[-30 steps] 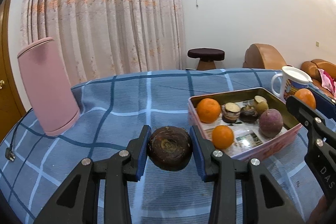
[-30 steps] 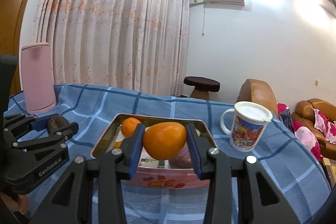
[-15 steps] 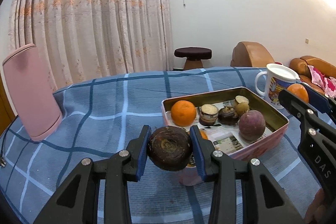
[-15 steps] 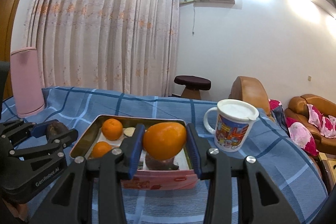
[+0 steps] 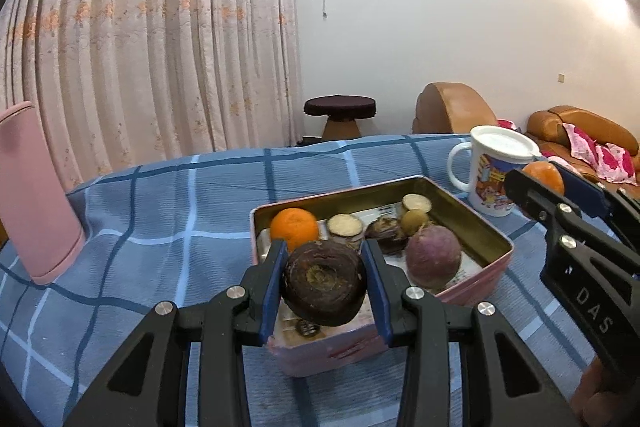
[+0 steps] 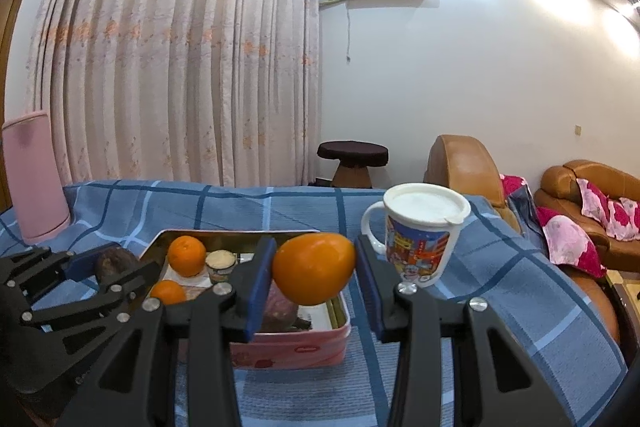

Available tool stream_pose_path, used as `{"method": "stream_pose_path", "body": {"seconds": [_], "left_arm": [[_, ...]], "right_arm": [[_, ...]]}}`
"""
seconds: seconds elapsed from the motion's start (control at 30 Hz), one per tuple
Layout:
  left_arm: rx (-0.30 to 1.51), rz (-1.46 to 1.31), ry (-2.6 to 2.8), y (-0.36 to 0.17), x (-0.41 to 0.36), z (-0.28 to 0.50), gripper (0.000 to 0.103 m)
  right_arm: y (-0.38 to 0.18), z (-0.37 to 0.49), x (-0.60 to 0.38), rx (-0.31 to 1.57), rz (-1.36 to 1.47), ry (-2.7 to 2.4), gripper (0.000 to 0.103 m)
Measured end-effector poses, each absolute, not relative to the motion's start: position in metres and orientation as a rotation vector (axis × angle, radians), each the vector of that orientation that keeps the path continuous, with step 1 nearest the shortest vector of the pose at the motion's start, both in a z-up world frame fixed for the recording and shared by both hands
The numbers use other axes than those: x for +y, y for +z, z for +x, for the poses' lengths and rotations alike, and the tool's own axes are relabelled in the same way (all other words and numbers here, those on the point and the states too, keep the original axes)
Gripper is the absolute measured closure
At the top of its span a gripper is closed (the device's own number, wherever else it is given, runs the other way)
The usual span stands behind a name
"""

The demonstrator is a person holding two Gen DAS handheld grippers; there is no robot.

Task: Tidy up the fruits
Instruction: 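Lower the held mangosteen and tangerine into the pink tin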

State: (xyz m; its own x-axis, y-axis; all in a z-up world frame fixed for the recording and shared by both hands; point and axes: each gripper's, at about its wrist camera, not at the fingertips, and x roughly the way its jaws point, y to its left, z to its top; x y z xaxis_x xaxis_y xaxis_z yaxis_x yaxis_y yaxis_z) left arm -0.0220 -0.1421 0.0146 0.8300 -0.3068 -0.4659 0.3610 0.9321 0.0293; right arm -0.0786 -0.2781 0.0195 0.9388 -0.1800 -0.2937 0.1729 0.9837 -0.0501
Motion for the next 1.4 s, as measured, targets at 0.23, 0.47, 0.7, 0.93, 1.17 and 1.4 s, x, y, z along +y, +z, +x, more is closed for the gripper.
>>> {"method": "stream_pose_path", "body": {"seconds": [0.23, 0.47, 0.7, 0.93, 1.17, 1.4], "left_arm": [[0.457, 0.104, -0.392, 0.026, -0.159, -0.014, 0.063], [0.471, 0.059, -0.406, 0.024, -0.159, -0.001, 0.063], [0.479, 0.04, -0.387, 0.025, -0.148, 0.01, 0.063], [0.485, 0.015, -0.376, 0.027, -0.139, 0.016, 0.063], [0.493, 0.013, -0.371, 0.025, -0.137, 0.019, 0.063], [0.512, 0.008, -0.38, 0.022, -0.137, 0.022, 0.063]], "right_arm": [[0.021, -0.078, -0.285, 0.306, -0.004, -0.199, 0.06], [0.018, -0.073, -0.286, 0.324, -0.003, -0.217, 0.06], [0.021, -0.068, -0.285, 0.324, 0.006, -0.226, 0.06], [0.026, -0.055, -0.292, 0.371, 0.088, -0.216, 0.06], [0.033, -0.045, -0.291, 0.363, 0.119, -0.206, 0.06], [0.03, -0.04, -0.282, 0.348, 0.082, -0.189, 0.06]]}}
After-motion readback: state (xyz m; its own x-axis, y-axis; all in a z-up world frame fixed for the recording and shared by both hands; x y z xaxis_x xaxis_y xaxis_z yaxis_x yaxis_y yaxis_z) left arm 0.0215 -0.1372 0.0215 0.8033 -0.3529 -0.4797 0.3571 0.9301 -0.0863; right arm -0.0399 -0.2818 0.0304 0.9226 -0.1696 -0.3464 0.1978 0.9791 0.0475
